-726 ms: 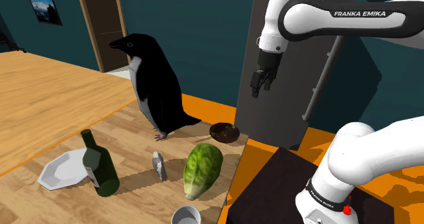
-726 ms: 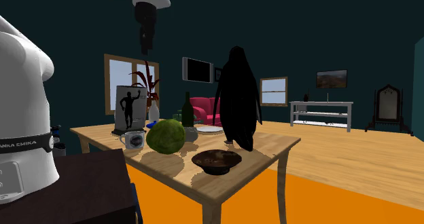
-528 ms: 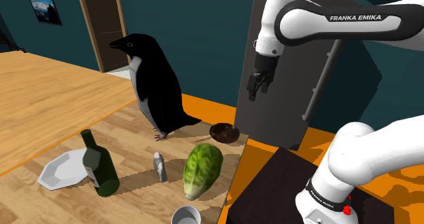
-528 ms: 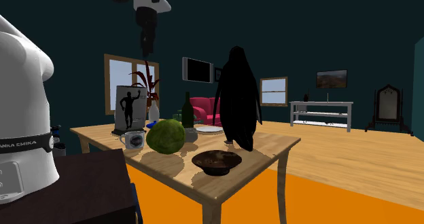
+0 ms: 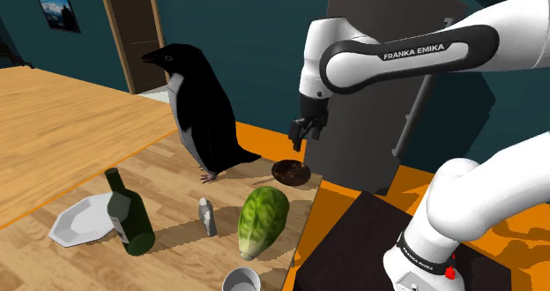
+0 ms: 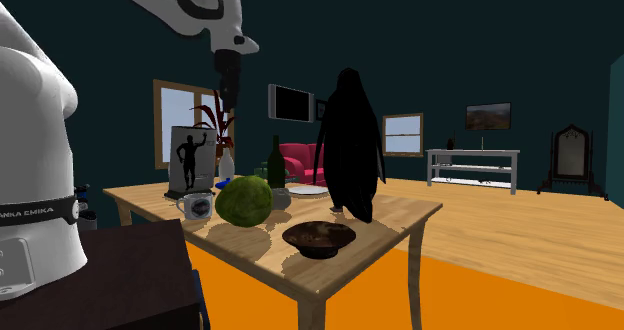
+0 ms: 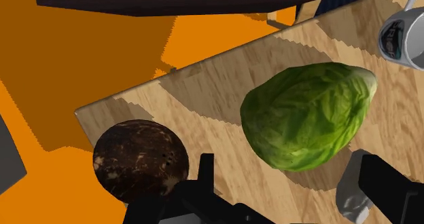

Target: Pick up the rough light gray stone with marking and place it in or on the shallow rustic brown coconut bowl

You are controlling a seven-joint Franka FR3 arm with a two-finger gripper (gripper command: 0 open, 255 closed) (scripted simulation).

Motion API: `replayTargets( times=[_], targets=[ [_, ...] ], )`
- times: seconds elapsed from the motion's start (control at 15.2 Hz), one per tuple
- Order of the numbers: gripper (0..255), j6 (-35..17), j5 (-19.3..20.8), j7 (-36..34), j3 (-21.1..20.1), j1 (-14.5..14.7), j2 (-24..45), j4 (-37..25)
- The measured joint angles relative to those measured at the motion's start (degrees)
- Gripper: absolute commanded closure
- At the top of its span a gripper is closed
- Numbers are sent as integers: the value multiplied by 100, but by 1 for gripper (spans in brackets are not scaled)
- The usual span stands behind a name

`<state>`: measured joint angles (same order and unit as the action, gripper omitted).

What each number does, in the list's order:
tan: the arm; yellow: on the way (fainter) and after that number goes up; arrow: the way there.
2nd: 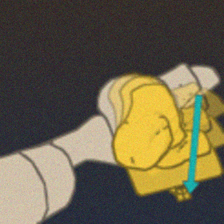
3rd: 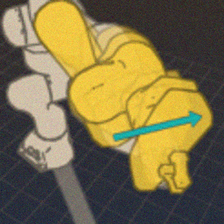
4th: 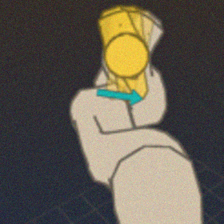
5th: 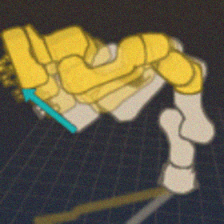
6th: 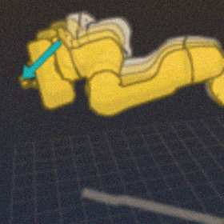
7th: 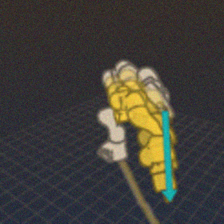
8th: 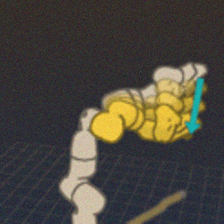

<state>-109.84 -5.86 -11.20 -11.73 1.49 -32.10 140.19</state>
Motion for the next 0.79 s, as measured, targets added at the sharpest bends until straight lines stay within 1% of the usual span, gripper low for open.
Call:
replayTargets(
  times=[0.2, 0.4, 0.66, 0.79],
  targets=[
    [0, -533, 29, -289, -250, -11, 582, -79],
    [0, -946, 83, -674, -537, 12, 1072, -175],
    [0, -1587, 339, -1240, -895, -11, 1936, -394],
    [0, -1762, 525, -1569, -1055, -1, 2343, -609]
  ],
)
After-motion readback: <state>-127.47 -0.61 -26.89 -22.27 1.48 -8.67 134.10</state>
